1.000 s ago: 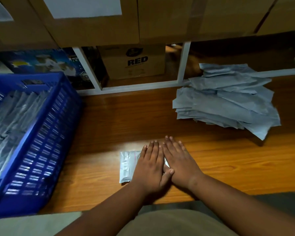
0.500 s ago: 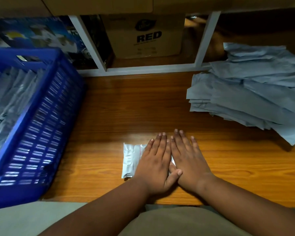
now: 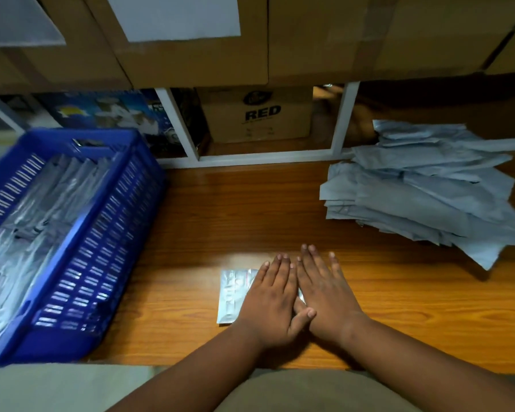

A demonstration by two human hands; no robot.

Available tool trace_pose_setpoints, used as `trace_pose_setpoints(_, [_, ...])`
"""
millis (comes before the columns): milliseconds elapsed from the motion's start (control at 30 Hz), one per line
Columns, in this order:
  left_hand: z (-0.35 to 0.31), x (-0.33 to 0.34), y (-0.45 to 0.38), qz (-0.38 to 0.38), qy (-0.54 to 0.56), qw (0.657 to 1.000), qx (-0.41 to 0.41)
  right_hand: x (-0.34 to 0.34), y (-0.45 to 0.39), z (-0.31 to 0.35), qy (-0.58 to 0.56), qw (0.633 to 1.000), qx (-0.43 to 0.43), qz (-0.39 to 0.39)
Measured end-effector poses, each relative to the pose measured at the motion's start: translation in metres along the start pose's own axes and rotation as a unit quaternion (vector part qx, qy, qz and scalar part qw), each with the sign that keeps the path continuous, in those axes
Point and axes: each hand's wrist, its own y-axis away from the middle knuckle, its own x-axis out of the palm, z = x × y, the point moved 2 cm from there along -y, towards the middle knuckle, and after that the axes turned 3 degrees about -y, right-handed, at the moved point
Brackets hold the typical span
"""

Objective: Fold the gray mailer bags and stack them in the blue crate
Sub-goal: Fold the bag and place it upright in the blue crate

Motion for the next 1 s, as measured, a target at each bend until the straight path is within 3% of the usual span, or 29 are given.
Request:
trace_pose_setpoints(200, [0.030,-0.001,0.016,-0.005,-0.007,1.000,-0.027,0.000,-0.019,0.029,-0.021,0.999,-0.044,-0.016])
trace_pose_setpoints(633, [0.034,0.009,0.015,0.014,-0.002,0.999,-0.039,0.010,-0.026,0.031,0.030,1.000,0.006,-0.006])
trace_pose_setpoints(1000, [0.037,0.008,0.012,0.015,0.007,0.999,-0.030,0.014,-0.027,0.030,0.033,0.999,-0.001,-0.010])
